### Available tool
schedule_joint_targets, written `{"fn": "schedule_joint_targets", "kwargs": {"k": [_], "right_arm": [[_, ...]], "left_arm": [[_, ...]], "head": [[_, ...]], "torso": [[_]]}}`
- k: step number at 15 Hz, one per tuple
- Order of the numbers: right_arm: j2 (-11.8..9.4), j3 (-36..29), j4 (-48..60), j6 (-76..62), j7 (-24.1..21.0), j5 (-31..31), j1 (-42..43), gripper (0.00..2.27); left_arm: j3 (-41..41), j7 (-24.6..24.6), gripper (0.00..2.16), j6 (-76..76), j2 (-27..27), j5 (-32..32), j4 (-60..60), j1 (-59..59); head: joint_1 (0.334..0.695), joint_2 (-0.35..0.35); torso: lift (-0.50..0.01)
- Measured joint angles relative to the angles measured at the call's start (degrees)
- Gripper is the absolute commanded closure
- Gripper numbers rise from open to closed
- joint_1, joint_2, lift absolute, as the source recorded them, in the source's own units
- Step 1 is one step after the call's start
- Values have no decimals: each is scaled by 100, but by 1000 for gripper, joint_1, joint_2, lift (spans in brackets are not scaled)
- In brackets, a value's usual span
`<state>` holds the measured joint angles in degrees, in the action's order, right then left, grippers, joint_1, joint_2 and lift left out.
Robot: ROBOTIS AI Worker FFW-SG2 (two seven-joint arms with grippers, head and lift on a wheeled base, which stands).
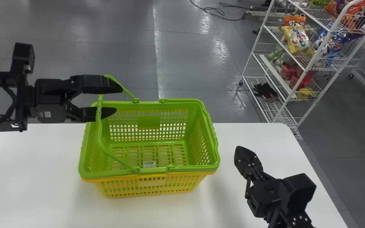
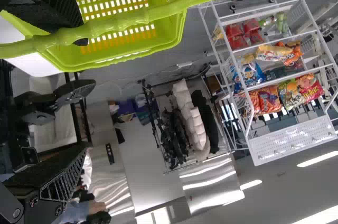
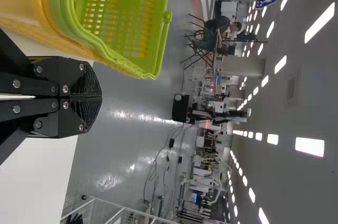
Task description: Grasp handle with right gripper to insert into left gripper then lift and swing left to center
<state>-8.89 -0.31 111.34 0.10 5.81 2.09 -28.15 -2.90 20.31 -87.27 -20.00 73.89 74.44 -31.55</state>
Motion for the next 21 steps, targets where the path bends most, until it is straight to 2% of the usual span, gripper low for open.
{"fn": "schedule_joint_targets", "kwargs": {"k": [7,13,21], "right_arm": [[-70,241,-350,538,-115,619,587,2115],[-170,342,-663,585,-234,719,880,2115],[-182,500,-880,670,-265,762,1157,2115]], "left_arm": [[18,48,117,-22,5,67,0,78],[11,51,120,-23,30,116,25,121],[9,57,120,-58,92,173,99,221]], "head": [[695,-142],[695,-149],[695,-146]], "torso": [[-93],[-93],[-93]]}}
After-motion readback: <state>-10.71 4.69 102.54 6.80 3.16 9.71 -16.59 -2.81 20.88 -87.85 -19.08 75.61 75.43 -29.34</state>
